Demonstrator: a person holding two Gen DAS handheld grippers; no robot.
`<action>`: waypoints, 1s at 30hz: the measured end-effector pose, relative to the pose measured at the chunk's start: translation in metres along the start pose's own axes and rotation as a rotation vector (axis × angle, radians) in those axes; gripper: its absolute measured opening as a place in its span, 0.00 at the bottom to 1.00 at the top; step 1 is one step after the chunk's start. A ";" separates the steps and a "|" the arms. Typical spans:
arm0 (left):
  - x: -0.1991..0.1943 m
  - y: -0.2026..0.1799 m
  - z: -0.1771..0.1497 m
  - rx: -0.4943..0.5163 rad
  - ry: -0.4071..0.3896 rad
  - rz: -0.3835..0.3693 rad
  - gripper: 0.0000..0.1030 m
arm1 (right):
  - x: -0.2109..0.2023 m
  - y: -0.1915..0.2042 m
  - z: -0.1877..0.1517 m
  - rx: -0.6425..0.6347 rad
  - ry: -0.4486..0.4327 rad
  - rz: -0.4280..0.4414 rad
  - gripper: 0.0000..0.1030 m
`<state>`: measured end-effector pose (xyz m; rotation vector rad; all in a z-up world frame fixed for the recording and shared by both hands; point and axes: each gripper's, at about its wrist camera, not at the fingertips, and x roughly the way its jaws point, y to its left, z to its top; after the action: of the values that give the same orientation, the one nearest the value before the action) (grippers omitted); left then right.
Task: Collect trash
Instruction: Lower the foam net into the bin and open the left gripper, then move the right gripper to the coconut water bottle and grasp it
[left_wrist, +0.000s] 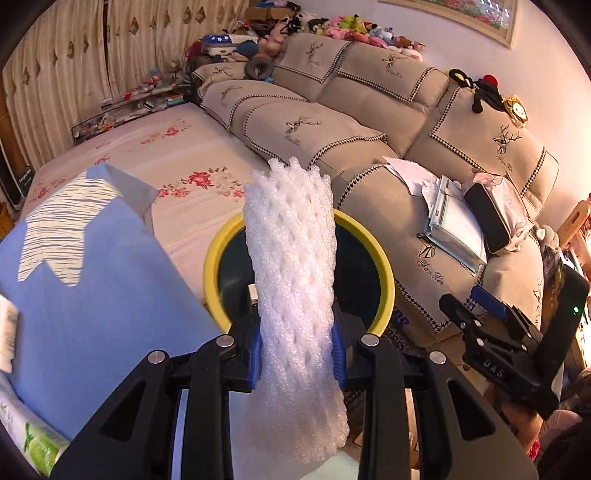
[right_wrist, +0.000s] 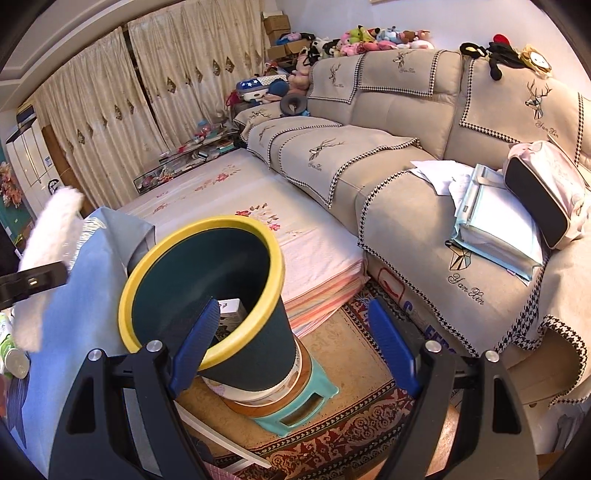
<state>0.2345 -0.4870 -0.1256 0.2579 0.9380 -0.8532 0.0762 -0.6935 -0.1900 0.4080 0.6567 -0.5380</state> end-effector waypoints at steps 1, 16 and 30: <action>0.014 -0.004 0.006 0.002 0.019 -0.001 0.29 | 0.002 -0.004 0.000 0.005 0.003 -0.003 0.76; 0.115 -0.011 0.030 -0.007 0.115 0.063 0.65 | 0.015 -0.029 -0.002 0.045 0.028 -0.034 0.76; 0.061 0.005 0.021 -0.042 0.036 0.070 0.81 | 0.006 -0.016 -0.002 0.018 0.015 -0.032 0.76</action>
<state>0.2692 -0.5279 -0.1620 0.2692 0.9742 -0.7658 0.0699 -0.7067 -0.1983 0.4193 0.6744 -0.5725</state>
